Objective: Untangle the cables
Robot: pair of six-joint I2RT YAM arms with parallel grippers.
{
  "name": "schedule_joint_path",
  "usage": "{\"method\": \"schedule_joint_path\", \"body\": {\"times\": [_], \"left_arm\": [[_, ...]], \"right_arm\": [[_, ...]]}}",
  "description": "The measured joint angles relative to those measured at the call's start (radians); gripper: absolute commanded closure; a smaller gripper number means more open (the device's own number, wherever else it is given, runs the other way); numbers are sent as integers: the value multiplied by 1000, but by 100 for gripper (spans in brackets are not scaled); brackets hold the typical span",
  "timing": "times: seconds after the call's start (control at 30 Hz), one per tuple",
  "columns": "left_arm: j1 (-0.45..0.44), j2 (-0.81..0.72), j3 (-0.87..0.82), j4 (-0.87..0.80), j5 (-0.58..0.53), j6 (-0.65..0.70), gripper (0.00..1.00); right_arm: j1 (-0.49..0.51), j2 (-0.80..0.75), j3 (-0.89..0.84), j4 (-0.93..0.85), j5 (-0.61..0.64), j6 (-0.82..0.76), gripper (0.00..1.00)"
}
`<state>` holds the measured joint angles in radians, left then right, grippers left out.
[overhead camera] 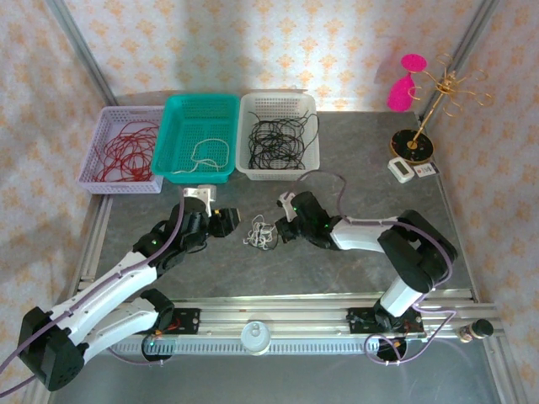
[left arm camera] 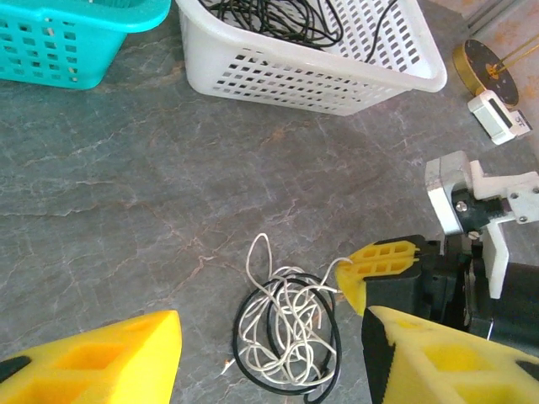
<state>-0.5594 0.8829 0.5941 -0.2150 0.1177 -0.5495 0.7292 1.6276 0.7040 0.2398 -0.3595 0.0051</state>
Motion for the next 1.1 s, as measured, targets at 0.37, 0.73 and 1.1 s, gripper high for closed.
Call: {"method": "schedule_joint_path", "body": {"times": [0.37,0.73,1.1], "left_arm": [[-4,-38,35,55,159,55,29],[-4,91,113,333,489,208,34],[-4,175,-31,595,480,265,56]], "right_arm": [[3,-246,97,-177,-23,-51,100],[5,-361,342,-357,-129,-79,100],[5,-421,389,-409,-183,-33,100]]}}
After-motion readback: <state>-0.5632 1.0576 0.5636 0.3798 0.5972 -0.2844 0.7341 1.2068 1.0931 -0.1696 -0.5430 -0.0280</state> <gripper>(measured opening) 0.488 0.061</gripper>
